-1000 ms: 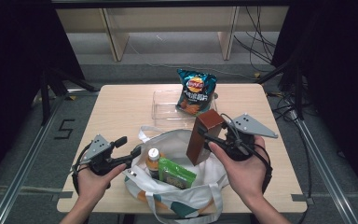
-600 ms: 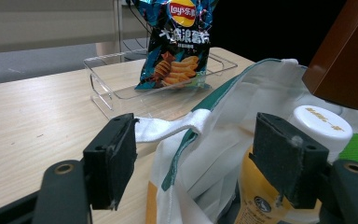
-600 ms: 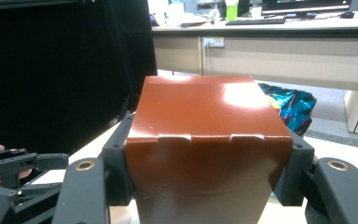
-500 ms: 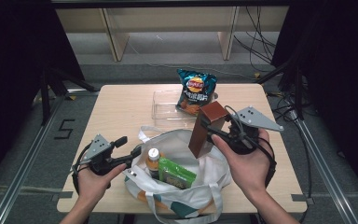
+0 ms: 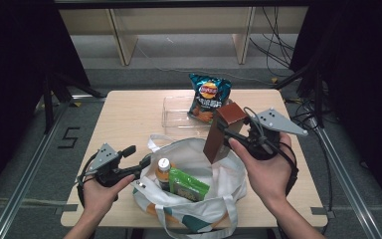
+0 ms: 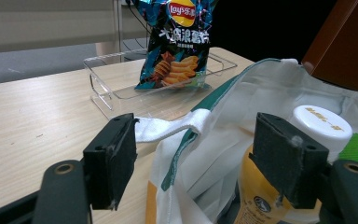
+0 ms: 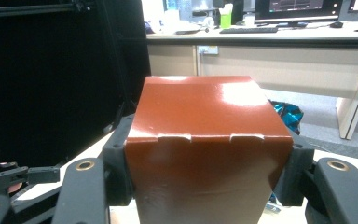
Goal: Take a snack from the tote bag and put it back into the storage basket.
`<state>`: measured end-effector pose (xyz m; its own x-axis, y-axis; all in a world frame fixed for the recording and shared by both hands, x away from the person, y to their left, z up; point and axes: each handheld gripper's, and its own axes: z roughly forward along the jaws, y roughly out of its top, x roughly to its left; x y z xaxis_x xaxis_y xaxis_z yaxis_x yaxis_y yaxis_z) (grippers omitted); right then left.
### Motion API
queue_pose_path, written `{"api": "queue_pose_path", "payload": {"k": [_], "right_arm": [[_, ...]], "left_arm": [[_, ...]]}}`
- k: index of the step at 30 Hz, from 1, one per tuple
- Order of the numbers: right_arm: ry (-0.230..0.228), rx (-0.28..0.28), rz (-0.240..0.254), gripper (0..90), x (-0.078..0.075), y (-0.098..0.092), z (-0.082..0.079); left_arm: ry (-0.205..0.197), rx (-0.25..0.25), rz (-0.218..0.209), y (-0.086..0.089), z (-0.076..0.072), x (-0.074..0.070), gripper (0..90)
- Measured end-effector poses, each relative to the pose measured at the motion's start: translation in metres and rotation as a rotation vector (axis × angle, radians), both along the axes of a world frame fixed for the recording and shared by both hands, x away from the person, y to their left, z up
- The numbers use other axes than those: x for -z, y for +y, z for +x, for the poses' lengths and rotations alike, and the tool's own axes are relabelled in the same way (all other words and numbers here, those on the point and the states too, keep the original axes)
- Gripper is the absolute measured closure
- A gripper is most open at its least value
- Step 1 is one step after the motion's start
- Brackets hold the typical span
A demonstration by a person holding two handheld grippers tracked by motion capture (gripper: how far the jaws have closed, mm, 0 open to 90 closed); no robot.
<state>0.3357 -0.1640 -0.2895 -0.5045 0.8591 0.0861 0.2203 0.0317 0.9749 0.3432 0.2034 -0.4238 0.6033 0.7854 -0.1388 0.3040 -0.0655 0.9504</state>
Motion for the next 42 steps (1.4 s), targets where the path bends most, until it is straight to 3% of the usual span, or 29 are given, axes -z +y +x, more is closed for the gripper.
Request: {"api": "queue_pose_path", "payload": {"k": [1, 10, 12, 21, 30, 31, 33, 39, 42], "right_arm": [[0.015, 0.013, 0.007, 39.1, -0.001, 0.0, -0.001], [0.006, 0.027, 0.026, 39.1, -0.006, -0.004, 0.002], [-0.009, 0.026, 0.007, 39.1, -0.007, -0.007, 0.003], [0.002, 0.042, 0.021, 39.1, -0.007, -0.007, 0.005], [-0.017, 0.052, 0.014, 39.1, -0.01, -0.01, 0.008], [-0.001, 0.063, 0.03, 39.1, -0.011, -0.01, 0.007], [-0.023, 0.056, 0.017, 39.1, -0.012, -0.012, 0.01], [-0.013, 0.067, 0.024, 39.1, -0.014, -0.015, 0.012], [-0.033, 0.073, 0.019, 39.1, -0.015, -0.016, 0.014]], "left_arm": [[0.0, 0.0, 0.0, 0.0, 0.0, 0.0, 29.9], [-0.001, 0.0, 0.001, 0.0, 0.0, 0.0, 29.9], [0.0, -0.001, 0.0, 0.0, 0.0, 0.0, 29.9], [0.004, -0.002, 0.001, 0.0, 0.0, 0.001, 29.9], [0.002, -0.001, 0.0, 0.0, 0.0, 0.0, 29.9], [0.002, -0.002, 0.0, 0.0, 0.0, 0.0, 29.9], [0.002, -0.001, -0.001, 0.0, 0.0, 0.0, 29.9], [0.003, -0.001, 0.002, 0.0, 0.0, 0.001, 29.9], [0.002, -0.001, 0.002, 0.0, 0.0, 0.001, 29.9]]}}
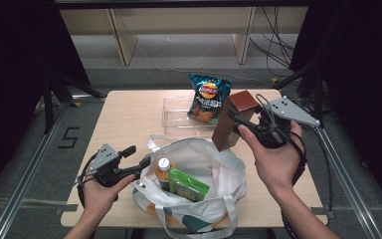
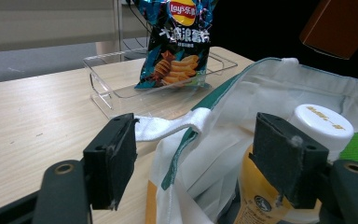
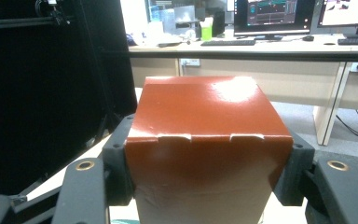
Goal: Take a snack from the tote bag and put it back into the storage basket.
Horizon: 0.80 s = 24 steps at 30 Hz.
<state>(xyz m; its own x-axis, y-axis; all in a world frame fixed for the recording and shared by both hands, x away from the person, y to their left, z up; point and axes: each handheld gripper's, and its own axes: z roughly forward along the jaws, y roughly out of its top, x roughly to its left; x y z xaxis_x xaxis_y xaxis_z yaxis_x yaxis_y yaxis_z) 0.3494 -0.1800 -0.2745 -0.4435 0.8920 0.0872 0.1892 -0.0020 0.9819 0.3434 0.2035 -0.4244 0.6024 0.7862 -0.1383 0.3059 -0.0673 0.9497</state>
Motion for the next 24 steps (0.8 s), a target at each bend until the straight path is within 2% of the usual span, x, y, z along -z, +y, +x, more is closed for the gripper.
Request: {"api": "queue_pose_path", "payload": {"k": [13, 14, 16, 17, 18, 20, 24], "right_arm": [[0.009, 0.02, -0.003, 39.1, -0.002, 0.0, 0.009], [-0.005, 0.025, -0.029, 39.1, -0.002, -0.002, 0.011], [0.004, 0.032, -0.008, 39.1, -0.003, -0.001, 0.012], [0.0, 0.031, -0.018, 39.1, -0.003, -0.002, 0.012], [-0.012, 0.037, -0.029, 39.1, -0.002, -0.003, 0.014], [0.004, 0.038, -0.016, 39.1, -0.003, -0.003, 0.015], [-0.013, 0.049, -0.031, 39.1, -0.003, -0.003, 0.018]], "left_arm": [[-0.002, 0.0, -0.001, 0.0, 0.0, 0.0, 30.0], [-0.001, -0.001, -0.001, 0.0, 0.0, 0.0, 30.0], [0.001, -0.002, -0.001, 0.0, 0.0, 0.0, 30.0], [-0.003, 0.005, -0.011, 0.0, 0.001, 0.001, 30.0], [0.0, 0.0, -0.002, 0.0, 0.0, 0.0, 29.9], [-0.001, 0.0, 0.0, 0.0, 0.0, 0.0, 30.0], [-0.001, -0.001, -0.002, 0.0, 0.0, 0.0, 29.9]]}}
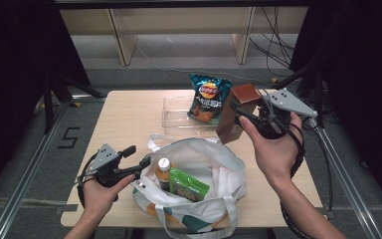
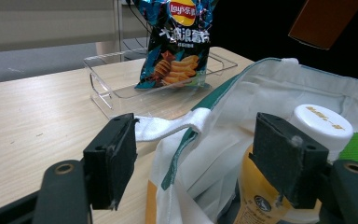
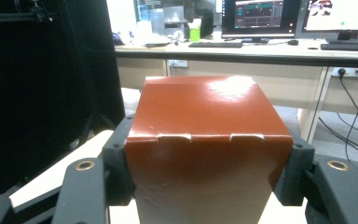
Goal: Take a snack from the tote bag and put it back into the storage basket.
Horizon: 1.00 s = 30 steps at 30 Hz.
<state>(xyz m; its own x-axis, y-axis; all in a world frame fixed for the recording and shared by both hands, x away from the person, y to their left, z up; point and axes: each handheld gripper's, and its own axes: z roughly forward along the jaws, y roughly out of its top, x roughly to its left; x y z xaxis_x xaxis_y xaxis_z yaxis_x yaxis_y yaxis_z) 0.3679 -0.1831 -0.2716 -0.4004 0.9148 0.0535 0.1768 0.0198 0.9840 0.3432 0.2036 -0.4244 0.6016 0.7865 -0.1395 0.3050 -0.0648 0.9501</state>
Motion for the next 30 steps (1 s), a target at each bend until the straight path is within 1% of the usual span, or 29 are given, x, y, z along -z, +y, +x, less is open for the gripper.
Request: {"api": "queue_pose_path", "payload": {"k": [2, 6, 12, 13, 14, 15, 16, 17, 19, 20, 22, 23, 24, 26, 27, 28, 29, 30], "right_arm": [[0.008, 0.005, 0.007, 39.1, 0.0, 0.001, 0.001], [0.004, 0.009, -0.007, 39.1, 0.002, 0.0, 0.006], [0.015, 0.019, -0.003, 39.1, 0.003, 0.002, 0.01], [0.007, 0.017, -0.004, 39.1, 0.003, 0.002, 0.011], [0.001, 0.017, -0.015, 39.1, 0.003, 0.002, 0.013], [0.013, 0.017, 0.001, 39.1, 0.003, 0.003, 0.013], [0.017, 0.027, 0.001, 39.1, 0.003, 0.004, 0.014], [0.004, 0.022, -0.007, 39.1, 0.003, 0.004, 0.016], [0.01, 0.025, -0.009, 39.1, 0.003, 0.004, 0.018], [0.004, 0.022, -0.011, 39.1, 0.004, 0.005, 0.019], [0.021, 0.032, 0.003, 39.1, 0.004, 0.006, 0.02], [0.004, 0.027, -0.01, 39.1, 0.004, 0.005, 0.022], [0.017, 0.039, -0.002, 39.1, 0.005, 0.006, 0.022], [0.018, 0.035, -0.01, 39.1, 0.005, 0.006, 0.023], [0.034, 0.04, 0.007, 39.1, 0.005, 0.007, 0.023], [0.022, 0.034, -0.012, 39.1, 0.006, 0.006, 0.025], [0.027, 0.033, -0.006, 39.1, 0.006, 0.007, 0.026], [0.024, 0.037, -0.014, 39.1, 0.007, 0.007, 0.027]], "left_arm": [[0.0, 0.0, -0.001, 0.0, 0.0, 0.0, 30.0], [0.0, -0.001, -0.002, 0.0, 0.0, 0.0, 29.9], [-0.002, -0.001, -0.005, 0.001, 0.0, 0.0, 29.9], [-0.002, 0.0, -0.004, 0.001, 0.0, 0.0, 30.0], [-0.001, -0.001, -0.004, 0.0, 0.0, 0.0, 30.0], [0.0, -0.001, -0.004, 0.0, 0.0, 0.0, 30.0], [0.0, -0.001, -0.005, 0.0, 0.0, 0.0, 29.9], [0.0, 0.0, -0.004, 0.0, 0.0, 0.0, 29.9], [0.0, -0.001, -0.005, 0.001, 0.0, 0.0, 30.0], [-0.001, -0.002, -0.004, 0.001, 0.0, 0.0, 29.9], [0.0, -0.004, -0.005, 0.001, 0.0, 0.0, 29.9], [-0.001, -0.003, -0.005, 0.001, 0.0, 0.0, 30.0], [0.0, -0.002, -0.005, 0.001, 0.0, 0.0, 29.9], [0.0, -0.001, -0.005, 0.001, 0.0, 0.0, 29.9], [0.0, 0.0, -0.003, 0.001, -0.001, 0.0, 29.9], [0.0, 0.001, -0.002, 0.001, -0.001, 0.0, 29.9], [-0.001, 0.0, -0.003, 0.001, -0.001, -0.001, 29.9], [-0.004, 0.007, -0.012, 0.0, 0.0, 0.0, 29.9]]}}
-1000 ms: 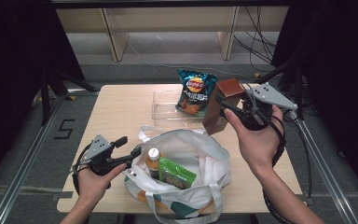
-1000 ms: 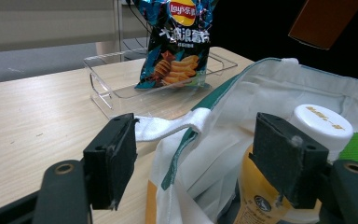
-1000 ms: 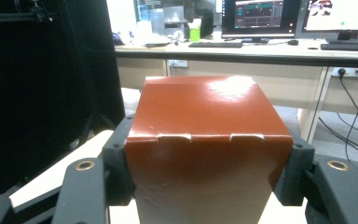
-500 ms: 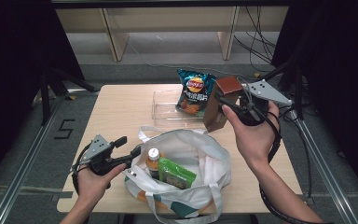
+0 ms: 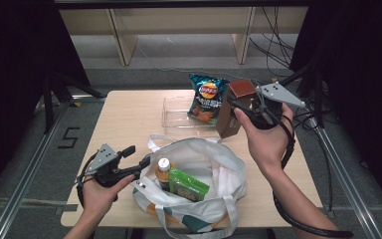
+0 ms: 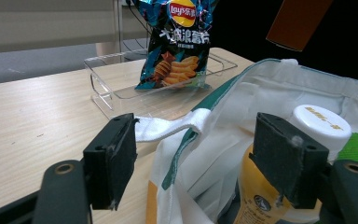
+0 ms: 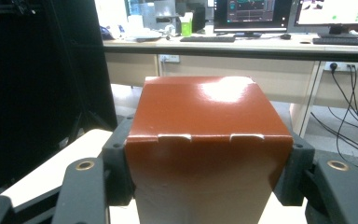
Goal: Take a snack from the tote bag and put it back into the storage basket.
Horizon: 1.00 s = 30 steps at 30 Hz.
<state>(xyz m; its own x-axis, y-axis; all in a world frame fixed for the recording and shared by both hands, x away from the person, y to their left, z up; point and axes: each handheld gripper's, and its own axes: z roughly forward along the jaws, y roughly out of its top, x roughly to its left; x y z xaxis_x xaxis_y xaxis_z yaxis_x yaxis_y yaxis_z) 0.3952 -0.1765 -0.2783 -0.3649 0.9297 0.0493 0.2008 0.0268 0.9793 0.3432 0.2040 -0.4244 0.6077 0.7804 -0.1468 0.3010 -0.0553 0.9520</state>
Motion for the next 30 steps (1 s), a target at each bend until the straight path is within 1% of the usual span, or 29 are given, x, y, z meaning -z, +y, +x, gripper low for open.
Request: {"api": "queue_pose_path", "payload": {"k": [1, 3, 4, 5, 6, 7, 8, 9, 10, 11, 12, 13, 14, 15, 17, 18, 19, 20, 22, 23, 24, 25, 27, 29, 30], "right_arm": [[0.004, 0.004, 0.007, 39.1, 0.001, 0.001, 0.001], [-0.001, -0.003, -0.003, 39.1, 0.001, 0.001, 0.003], [0.004, 0.001, 0.0, 39.1, 0.002, 0.002, 0.004], [-0.004, -0.004, -0.012, 39.1, 0.002, 0.001, 0.006], [-0.003, 0.003, -0.006, 39.1, 0.002, 0.002, 0.006], [0.008, 0.007, 0.007, 39.1, 0.003, 0.003, 0.007], [0.013, 0.003, 0.013, 39.1, 0.003, 0.003, 0.007], [0.021, 0.013, 0.015, 39.1, 0.003, 0.003, 0.007], [0.007, 0.005, -0.005, 39.1, 0.003, 0.002, 0.009], [0.008, 0.006, -0.008, 39.1, 0.003, 0.002, 0.01], [0.005, 0.008, -0.011, 39.1, 0.003, 0.001, 0.011], [0.009, 0.013, -0.001, 39.1, 0.004, 0.002, 0.012], [0.025, 0.017, 0.013, 39.1, 0.003, 0.003, 0.011], [0.005, 0.007, -0.006, 39.1, 0.004, 0.001, 0.014], [0.009, 0.009, -0.006, 39.0, 0.004, 0.001, 0.015], [0.003, 0.013, -0.008, 39.1, 0.004, 0.001, 0.016], [0.017, 0.014, 0.003, 39.1, 0.004, 0.002, 0.017], [0.02, 0.015, 0.005, 39.1, 0.004, 0.002, 0.017], [0.014, 0.021, -0.004, 39.1, 0.005, 0.002, 0.019], [0.021, 0.022, 0.006, 39.1, 0.005, 0.003, 0.019], [0.014, 0.014, -0.002, 39.1, 0.005, 0.003, 0.021], [0.018, 0.023, -0.006, 39.1, 0.006, 0.003, 0.021], [0.016, 0.023, -0.007, 39.1, 0.007, 0.004, 0.023], [0.028, 0.031, 0.007, 39.1, 0.007, 0.005, 0.024], [0.018, 0.024, -0.006, 39.1, 0.008, 0.004, 0.026]], "left_arm": [[0.0, -0.001, 0.0, 0.0, 0.0, 0.0, 29.9], [0.0, -0.002, -0.001, 0.0, 0.0, 0.0, 29.9], [0.0, -0.001, 0.0, 0.0, 0.0, 0.0, 29.9], [0.001, -0.003, 0.001, 0.0, 0.0, 0.0, 29.9], [0.006, -0.008, 0.009, 0.001, -0.001, 0.0, 29.9], [0.005, -0.009, 0.008, 0.001, -0.001, 0.0, 29.9], [0.002, -0.001, -0.001, 0.001, 0.0, 0.001, 29.9], [0.001, -0.004, -0.002, 0.001, 0.0, 0.0, 29.9], [0.0, -0.004, -0.001, 0.001, 0.0, 0.0, 29.9], [0.001, -0.007, 0.004, 0.002, 0.0, 0.0, 29.9], [0.0, -0.004, -0.001, 0.001, 0.0, 0.001, 29.9], [0.001, -0.005, 0.0, 0.001, 0.0, 0.001, 29.9], [0.001, -0.004, 0.001, 0.001, 0.0, 0.001, 29.9], [0.001, -0.004, 0.001, 0.001, 0.0, 0.001, 29.9], [0.0, -0.005, 0.001, 0.001, 0.0, 0.0, 29.9], [0.004, -0.013, 0.011, 0.002, -0.001, 0.0, 29.9], [0.003, -0.012, 0.01, 0.002, -0.001, 0.0, 29.9], [0.003, -0.011, 0.011, 0.002, -0.001, 0.0, 29.9], [0.0, -0.006, 0.003, 0.002, 0.0, 0.001, 29.9], [-0.001, -0.004, 0.002, 0.002, 0.0, 0.001, 29.9], [0.002, -0.01, 0.011, 0.002, -0.001, 0.0, 29.9], [0.002, -0.011, 0.012, 0.002, -0.001, 0.0, 29.9], [0.002, -0.012, 0.01, 0.002, -0.001, 0.0, 29.9], [0.001, -0.012, 0.009, 0.002, -0.001, 0.0, 29.9], [0.0, -0.012, 0.009, 0.002, -0.001, 0.0, 29.9]]}}
